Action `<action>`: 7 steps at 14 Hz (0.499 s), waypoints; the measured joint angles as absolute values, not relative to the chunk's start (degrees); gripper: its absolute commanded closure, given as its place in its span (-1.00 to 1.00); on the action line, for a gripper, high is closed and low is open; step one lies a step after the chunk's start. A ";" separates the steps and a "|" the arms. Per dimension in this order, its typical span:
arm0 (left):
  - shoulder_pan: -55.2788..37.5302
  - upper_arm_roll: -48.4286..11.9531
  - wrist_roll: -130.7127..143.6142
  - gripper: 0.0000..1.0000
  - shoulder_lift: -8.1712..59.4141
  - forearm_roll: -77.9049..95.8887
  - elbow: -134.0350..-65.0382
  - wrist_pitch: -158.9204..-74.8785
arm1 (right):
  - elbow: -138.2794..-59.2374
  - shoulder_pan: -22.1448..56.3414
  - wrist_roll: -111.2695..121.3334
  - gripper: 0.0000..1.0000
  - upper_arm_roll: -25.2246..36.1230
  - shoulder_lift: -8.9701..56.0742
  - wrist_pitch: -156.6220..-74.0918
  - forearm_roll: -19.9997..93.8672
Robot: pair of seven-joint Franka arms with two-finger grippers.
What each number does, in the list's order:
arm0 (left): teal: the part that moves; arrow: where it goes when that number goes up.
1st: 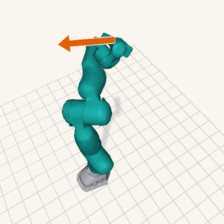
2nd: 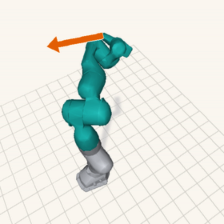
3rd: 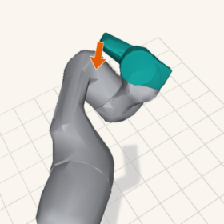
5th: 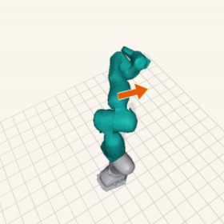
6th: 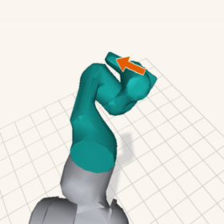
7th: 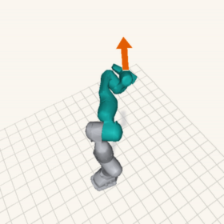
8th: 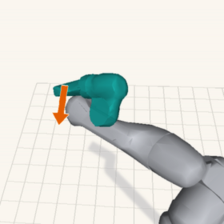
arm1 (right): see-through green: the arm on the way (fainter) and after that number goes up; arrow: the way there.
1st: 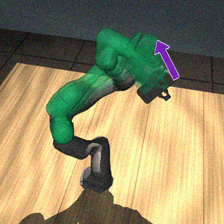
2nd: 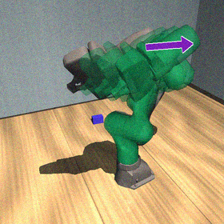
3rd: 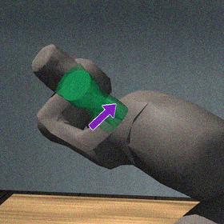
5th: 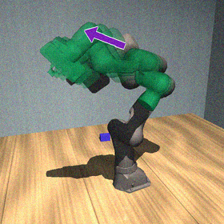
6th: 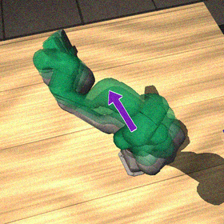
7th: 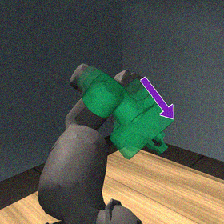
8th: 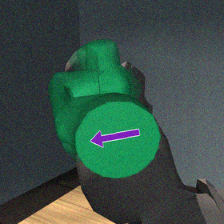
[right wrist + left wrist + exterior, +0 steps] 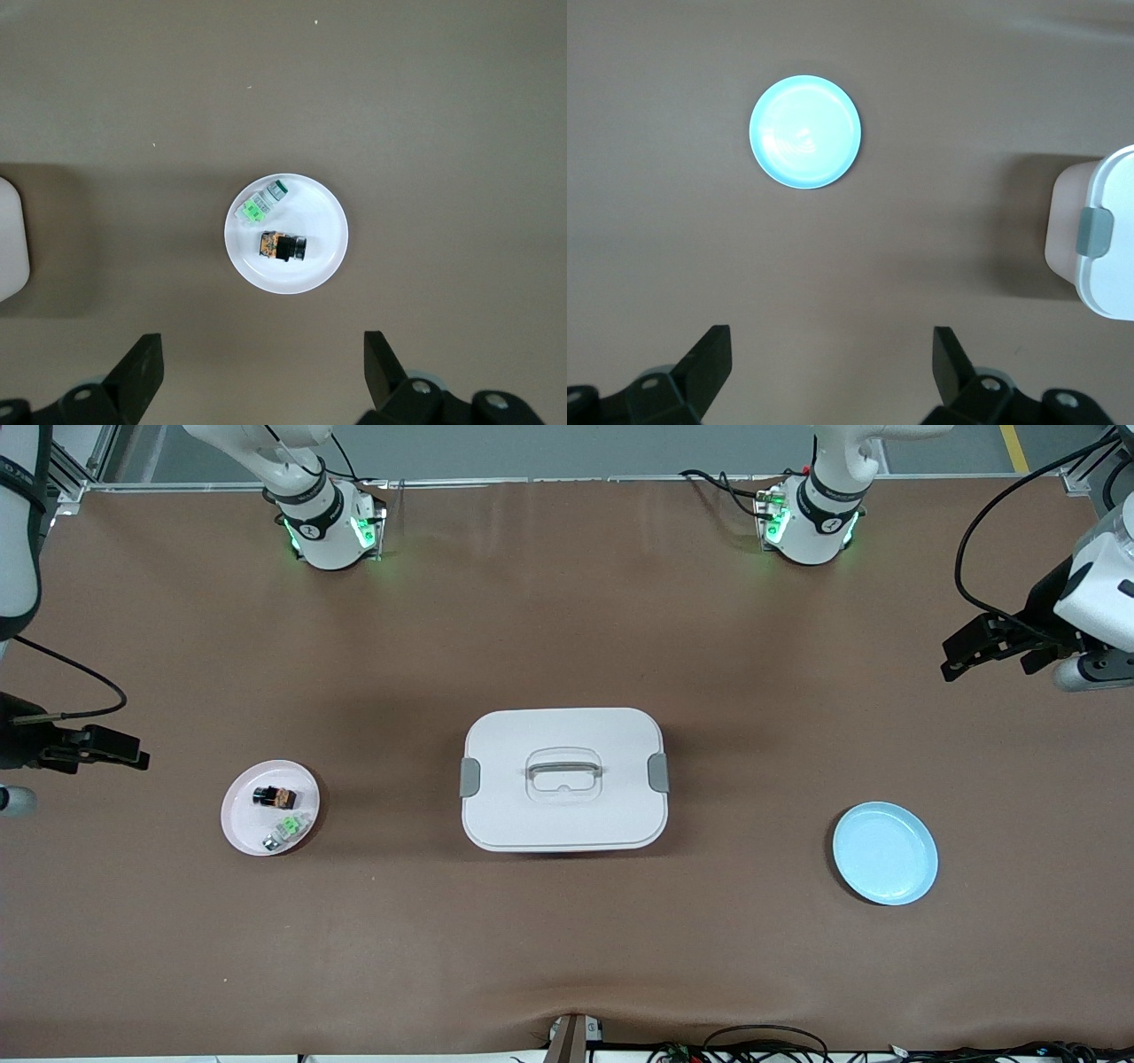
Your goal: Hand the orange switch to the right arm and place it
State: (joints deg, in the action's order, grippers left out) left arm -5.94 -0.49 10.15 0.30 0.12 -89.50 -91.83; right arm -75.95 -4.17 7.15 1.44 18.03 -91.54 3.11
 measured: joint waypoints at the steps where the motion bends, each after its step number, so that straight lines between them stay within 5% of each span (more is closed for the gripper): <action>1: -5.93 -1.03 10.15 -1.00 0.30 0.12 -89.57 -91.83 | -75.48 -4.19 7.14 -1.00 1.42 17.82 -91.17 3.08; 7: -4.86 -4.60 10.15 -1.00 -0.11 0.12 -90.83 -91.56 | -74.63 -4.19 2.58 -1.00 1.26 15.33 -89.91 3.02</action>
